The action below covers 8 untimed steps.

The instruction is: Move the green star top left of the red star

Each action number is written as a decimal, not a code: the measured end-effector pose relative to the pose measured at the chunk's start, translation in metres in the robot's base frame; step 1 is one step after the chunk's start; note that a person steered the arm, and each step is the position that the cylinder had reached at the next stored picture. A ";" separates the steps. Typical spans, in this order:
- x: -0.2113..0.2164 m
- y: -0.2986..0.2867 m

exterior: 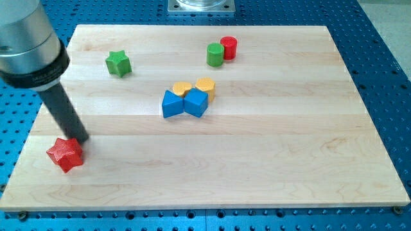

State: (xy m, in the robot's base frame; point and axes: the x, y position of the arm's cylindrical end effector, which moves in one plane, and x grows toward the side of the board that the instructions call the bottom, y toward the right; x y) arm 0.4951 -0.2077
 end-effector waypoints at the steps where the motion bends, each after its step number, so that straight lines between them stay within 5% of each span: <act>1: -0.083 0.066; 2: -0.149 0.144; 3: -0.225 0.092; 4: -0.119 0.017; 5: -0.101 0.028; 6: -0.174 0.047; 7: -0.171 -0.097; 8: -0.166 -0.097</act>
State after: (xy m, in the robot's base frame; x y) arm 0.3288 -0.3050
